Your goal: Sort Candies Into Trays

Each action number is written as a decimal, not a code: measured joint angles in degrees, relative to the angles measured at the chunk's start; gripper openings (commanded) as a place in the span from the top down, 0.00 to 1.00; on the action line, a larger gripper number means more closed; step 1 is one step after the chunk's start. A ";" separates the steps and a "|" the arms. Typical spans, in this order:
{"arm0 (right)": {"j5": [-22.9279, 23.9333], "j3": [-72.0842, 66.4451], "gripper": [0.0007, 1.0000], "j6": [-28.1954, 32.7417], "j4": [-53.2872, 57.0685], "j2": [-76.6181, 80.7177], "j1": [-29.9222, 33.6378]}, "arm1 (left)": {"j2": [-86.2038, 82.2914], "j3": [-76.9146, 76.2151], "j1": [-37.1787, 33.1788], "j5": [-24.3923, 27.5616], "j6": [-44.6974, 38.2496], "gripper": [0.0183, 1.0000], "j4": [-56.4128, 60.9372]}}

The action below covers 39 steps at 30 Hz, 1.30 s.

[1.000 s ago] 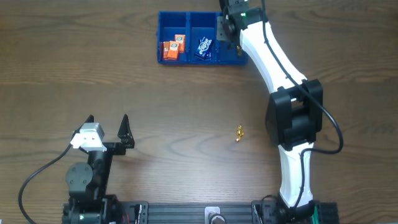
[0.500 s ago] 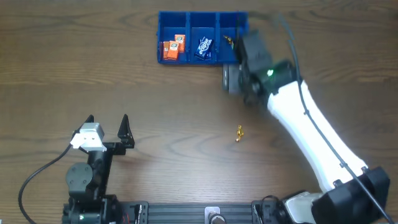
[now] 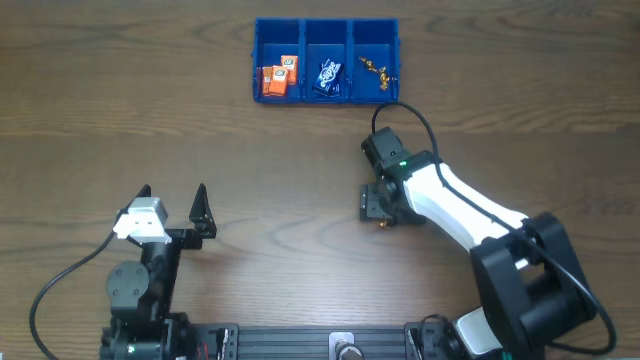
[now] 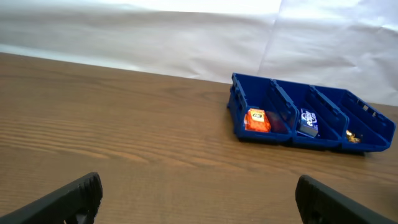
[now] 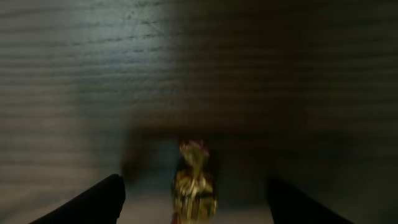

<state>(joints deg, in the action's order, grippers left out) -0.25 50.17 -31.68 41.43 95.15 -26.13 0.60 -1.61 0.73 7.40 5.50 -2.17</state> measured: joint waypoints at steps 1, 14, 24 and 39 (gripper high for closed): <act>0.28 0.04 0.41 -0.17 -0.26 1.14 0.00 | 0.00 0.00 0.00 0.00 0.00 0.00 0.00; 0.00 0.61 0.82 -1.11 0.92 1.22 -0.04 | 0.00 0.02 0.00 0.00 0.00 0.00 0.00; 4.61 42.32 0.82 5.64 15.87 1.55 3.37 | 0.00 0.00 0.00 0.00 -0.02 0.00 -0.02; 10.40 65.83 0.23 15.19 3.52 30.67 8.68 | -0.02 0.02 0.00 0.00 0.00 0.00 0.00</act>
<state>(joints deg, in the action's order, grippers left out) 10.15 116.01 -16.49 44.95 125.82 -17.45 0.58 -1.58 0.73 7.40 5.50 -2.17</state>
